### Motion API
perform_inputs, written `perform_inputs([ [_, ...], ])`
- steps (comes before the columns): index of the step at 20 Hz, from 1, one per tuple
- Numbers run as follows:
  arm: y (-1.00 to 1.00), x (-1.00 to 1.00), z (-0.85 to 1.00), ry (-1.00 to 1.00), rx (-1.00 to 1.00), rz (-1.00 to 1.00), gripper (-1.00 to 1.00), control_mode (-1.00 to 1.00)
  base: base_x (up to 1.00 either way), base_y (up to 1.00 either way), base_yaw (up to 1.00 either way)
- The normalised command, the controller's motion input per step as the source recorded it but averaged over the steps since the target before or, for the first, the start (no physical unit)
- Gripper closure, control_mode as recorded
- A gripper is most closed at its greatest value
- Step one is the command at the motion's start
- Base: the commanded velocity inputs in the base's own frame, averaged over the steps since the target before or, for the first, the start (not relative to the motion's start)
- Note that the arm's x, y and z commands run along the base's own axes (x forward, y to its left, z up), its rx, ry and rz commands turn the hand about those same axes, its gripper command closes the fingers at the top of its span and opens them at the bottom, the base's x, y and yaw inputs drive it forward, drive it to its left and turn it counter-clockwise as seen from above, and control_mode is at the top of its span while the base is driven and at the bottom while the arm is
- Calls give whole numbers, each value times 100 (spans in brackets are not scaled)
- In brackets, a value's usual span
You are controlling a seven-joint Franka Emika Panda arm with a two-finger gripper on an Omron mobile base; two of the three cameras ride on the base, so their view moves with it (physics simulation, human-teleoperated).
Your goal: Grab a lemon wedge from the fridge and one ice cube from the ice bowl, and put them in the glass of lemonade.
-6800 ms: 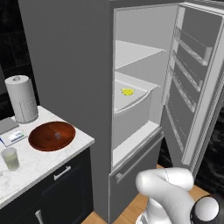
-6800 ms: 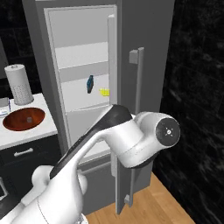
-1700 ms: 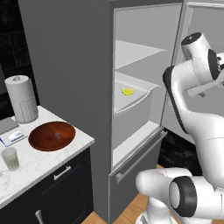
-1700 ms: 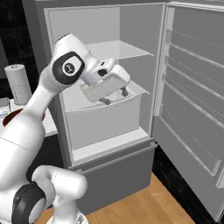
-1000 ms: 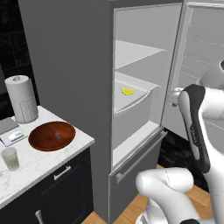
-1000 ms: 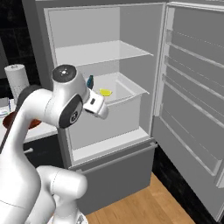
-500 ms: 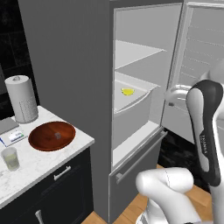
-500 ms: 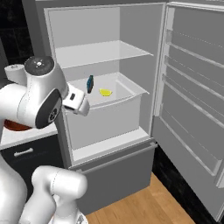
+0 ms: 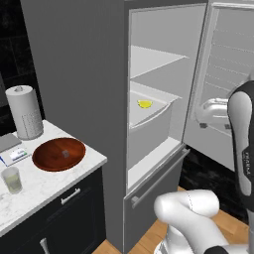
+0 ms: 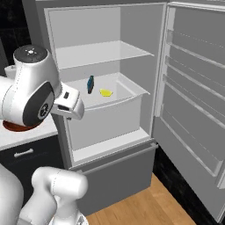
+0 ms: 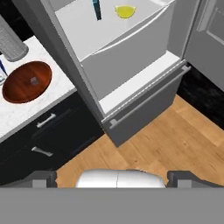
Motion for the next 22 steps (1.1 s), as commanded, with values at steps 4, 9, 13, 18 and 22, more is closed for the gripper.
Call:
perform_inputs([
  [4,0,-12,5,0,0,1,-100,-100,0,0,0],
  [9,0,19,5,0,0,0,-100,-100,0,0,0],
  [13,-1,1,-4,0,0,0,-100,-100,0,0,0],
  [18,-5,0,-2,0,0,0,-100,100,2,-50,15],
  [22,0,0,0,0,0,0,-100,100,16,-91,51],
])
